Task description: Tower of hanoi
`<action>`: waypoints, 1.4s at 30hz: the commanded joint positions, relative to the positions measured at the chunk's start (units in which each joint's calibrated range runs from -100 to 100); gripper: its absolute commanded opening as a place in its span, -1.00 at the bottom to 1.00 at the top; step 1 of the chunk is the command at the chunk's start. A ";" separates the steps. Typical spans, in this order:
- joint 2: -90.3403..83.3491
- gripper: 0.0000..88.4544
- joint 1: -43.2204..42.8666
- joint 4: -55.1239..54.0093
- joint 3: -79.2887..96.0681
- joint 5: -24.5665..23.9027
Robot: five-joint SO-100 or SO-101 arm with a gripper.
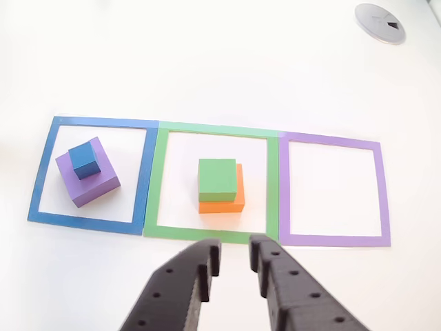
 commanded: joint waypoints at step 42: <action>25.57 -0.19 10.65 -106.31 66.51 0.00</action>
